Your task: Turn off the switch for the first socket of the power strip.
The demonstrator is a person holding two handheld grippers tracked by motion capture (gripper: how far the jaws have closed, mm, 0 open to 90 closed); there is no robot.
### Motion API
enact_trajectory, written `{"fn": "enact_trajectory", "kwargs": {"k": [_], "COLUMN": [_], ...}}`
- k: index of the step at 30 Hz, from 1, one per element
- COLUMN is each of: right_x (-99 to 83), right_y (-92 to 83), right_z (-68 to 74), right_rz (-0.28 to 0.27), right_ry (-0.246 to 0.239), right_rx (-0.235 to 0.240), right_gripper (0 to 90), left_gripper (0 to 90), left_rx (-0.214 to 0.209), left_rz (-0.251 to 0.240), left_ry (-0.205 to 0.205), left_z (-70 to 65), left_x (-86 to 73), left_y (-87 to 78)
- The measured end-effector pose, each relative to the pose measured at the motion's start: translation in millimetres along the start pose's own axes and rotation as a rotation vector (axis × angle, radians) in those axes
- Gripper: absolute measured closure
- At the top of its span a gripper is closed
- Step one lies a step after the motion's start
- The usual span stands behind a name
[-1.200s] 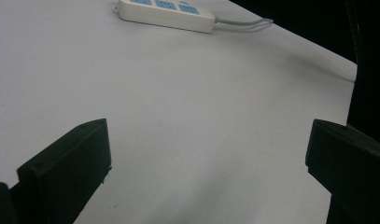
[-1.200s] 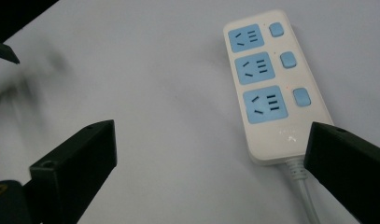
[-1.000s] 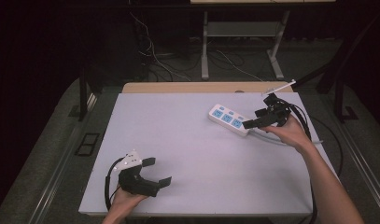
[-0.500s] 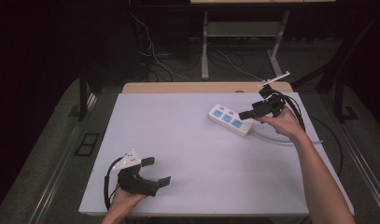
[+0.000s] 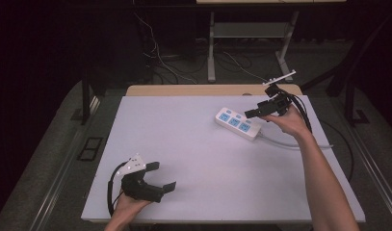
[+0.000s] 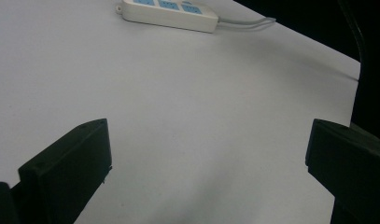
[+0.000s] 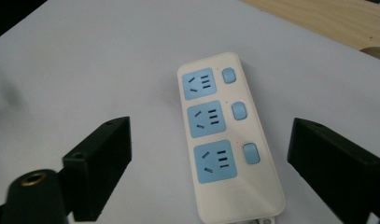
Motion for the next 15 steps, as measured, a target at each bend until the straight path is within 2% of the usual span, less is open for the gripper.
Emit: {"fn": "enact_trajectory", "kwargs": {"k": [5, 7, 8, 9, 12, 15], "right_x": [1.1, 2.4, 2.4, 3.3, 4.2, 4.5], "right_y": [2.2, 3.0, 3.0, 3.6, 4.8, 6.6], "right_z": [-3.3, -5.2, -5.2, -6.4, -9.0, -11.7], "right_rz": [-0.011, -0.021, -0.021, -0.030, -0.038, -0.044], "right_ry": [0.002, 0.009, 0.009, 0.015, 0.024, 0.027], "right_rx": [-0.009, -0.009, -0.009, -0.007, -0.014, -0.015], "right_gripper": [20.9, 29.0, 29.0, 35.6, 44.4, 56.7], "left_gripper": [0.0, 0.0, 0.0, 0.0, 0.0, 0.0], "left_rx": [0.002, 0.002, 0.001, 0.001, 0.001, 0.002], "left_rz": [0.001, 0.000, -0.002, -0.004, -0.003, -0.004], "left_ry": [-0.001, -0.001, -0.003, -0.003, -0.002, -0.001], "left_z": [0.8, 0.7, 0.7, 0.8, 1.1, 1.7], "left_x": [-0.6, -0.5, -0.3, -0.3, -0.4, -0.4], "left_y": [0.6, 0.6, 0.6, 0.5, 0.4, 0.1]}}
Point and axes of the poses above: each handheld gripper's, and its own axes: y roughly forward along the jaws, x roughly out of its top, z roughly to its left, the point moved 10 cm from there along y, roughly forward along the jaws, and after that the axes turned 6 degrees about -x, right-handed, at the moved point
